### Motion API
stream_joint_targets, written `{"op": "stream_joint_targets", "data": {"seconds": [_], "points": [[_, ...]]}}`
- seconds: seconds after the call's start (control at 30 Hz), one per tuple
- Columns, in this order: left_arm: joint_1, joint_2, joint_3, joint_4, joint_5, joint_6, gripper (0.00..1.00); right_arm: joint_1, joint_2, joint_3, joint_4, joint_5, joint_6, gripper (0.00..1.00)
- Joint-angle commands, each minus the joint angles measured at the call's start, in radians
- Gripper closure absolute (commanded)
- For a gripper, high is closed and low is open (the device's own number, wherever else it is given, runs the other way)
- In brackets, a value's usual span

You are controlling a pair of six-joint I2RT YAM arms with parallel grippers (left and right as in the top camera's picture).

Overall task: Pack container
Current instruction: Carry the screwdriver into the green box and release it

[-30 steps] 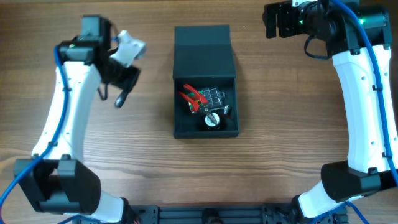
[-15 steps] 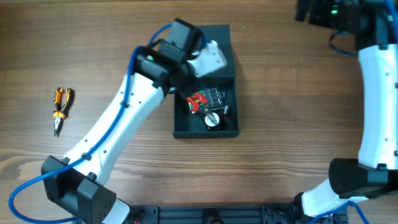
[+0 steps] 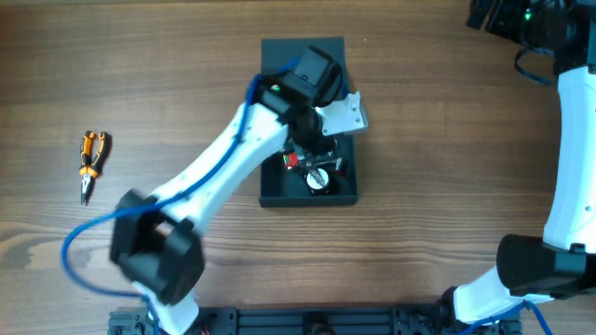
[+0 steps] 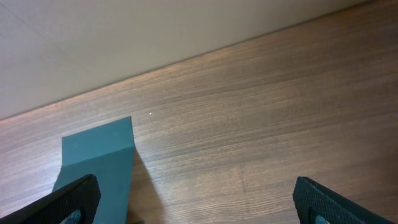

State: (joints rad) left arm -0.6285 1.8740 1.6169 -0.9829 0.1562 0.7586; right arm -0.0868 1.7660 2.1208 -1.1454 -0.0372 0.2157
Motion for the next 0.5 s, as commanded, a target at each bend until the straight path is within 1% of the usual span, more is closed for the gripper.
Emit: {"op": "stream_joint_targets", "data": {"seconds": [0.0, 0.17, 0.33, 0.4, 0.43, 0.47], "points": [[-0.003, 0.092, 0.012, 0.0, 0.046, 0.024, 0.96, 0.0, 0.013, -0.002, 0.002, -0.015, -0.006, 0.0], [-0.003, 0.154, 0.012, -0.001, 0.061, 0.023, 0.96, 0.0, 0.013, -0.002, 0.001, -0.015, -0.006, 0.0], [-0.003, 0.17, 0.01, -0.004, 0.061, 0.023, 0.95, -0.001, 0.013, -0.002, 0.002, -0.015, -0.011, 0.0], [-0.003, 0.17, 0.01, -0.005, 0.061, 0.019, 0.71, 0.0, 0.013, -0.002, 0.004, -0.015, -0.011, 0.0], [-0.003, 0.17, 0.01, -0.008, 0.061, 0.019, 0.53, -0.001, 0.013, -0.002, 0.004, -0.015, -0.014, 0.0], [-0.003, 0.17, 0.01, -0.01, 0.061, 0.019, 0.52, 0.0, 0.013, -0.002, 0.004, -0.015, -0.016, 0.0]]}}
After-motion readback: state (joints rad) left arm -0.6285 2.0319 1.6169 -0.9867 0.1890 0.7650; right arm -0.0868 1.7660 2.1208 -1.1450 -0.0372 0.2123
